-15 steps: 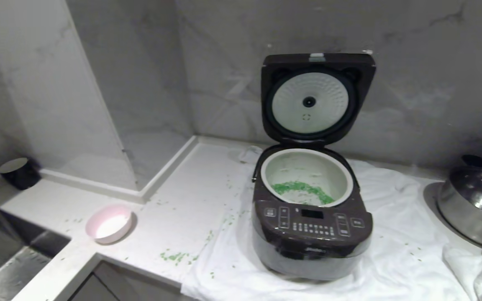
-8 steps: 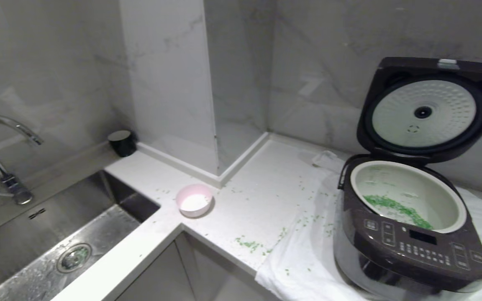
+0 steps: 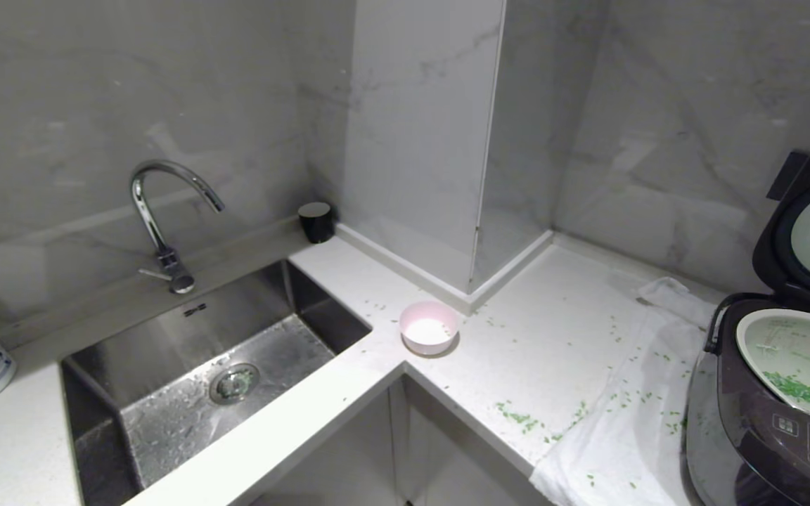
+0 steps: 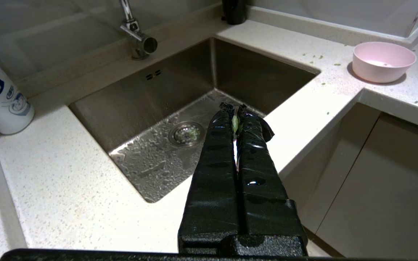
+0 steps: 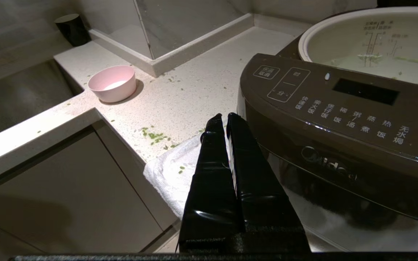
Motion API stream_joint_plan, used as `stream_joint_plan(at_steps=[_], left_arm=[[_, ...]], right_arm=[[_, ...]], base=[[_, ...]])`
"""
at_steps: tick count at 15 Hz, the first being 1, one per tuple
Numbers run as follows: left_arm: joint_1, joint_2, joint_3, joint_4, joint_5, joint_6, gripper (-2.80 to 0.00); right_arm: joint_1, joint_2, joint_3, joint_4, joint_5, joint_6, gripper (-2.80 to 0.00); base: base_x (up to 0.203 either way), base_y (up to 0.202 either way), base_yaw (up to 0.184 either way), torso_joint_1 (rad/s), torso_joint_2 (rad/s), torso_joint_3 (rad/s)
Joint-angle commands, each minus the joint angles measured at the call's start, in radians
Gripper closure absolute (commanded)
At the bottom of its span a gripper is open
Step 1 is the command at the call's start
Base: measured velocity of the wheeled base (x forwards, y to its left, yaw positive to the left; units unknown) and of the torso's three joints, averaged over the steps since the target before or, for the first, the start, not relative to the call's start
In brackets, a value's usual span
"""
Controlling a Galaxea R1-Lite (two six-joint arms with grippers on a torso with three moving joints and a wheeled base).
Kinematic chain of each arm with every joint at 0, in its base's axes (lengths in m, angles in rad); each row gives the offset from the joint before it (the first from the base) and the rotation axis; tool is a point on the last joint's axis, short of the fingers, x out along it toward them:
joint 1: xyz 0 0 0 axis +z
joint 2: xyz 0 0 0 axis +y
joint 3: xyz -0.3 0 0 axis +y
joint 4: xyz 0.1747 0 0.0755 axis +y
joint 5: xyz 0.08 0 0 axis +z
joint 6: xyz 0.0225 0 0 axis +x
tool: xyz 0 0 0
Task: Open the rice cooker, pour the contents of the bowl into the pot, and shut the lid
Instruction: Turn on the tap
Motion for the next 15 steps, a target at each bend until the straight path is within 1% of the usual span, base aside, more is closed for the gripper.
stream_joint_plan(at_steps=[1,7,11,12,15], left_arm=[[0.000,-0.001,0.014,-0.001,0.000,0.001,0.00],[-0.001,-0.001,0.014,-0.001,0.000,-0.001,0.00],[-0.001,-0.001,0.014,-0.001,0.001,-0.003,0.00],[-0.001,-0.001,0.014,-0.001,0.001,-0.003,0.00],[-0.001,-0.001,0.012,0.002,0.001,-0.007,0.00]], right_arm=[[0.001,0.000,0.000,0.001,0.001,0.006,0.00],[0.001,0.000,0.001,0.001,0.001,0.019,0.00],[-0.001,0.000,0.001,0.001,0.000,0.019,0.00],[0.001,0.000,0.001,0.001,0.001,0.018,0.00],[0.001,0.000,0.001,0.001,-0.001,0.019,0.00]], base=[[0.000,0.000,0.000,0.000,0.00,0.000],[0.010,0.000,-0.001,-0.001,0.00,0.001],[0.177,0.000,0.002,0.008,0.01,0.007],[0.088,0.000,0.000,0.013,0.01,0.006],[0.000,0.000,0.000,0.000,0.00,0.000]])
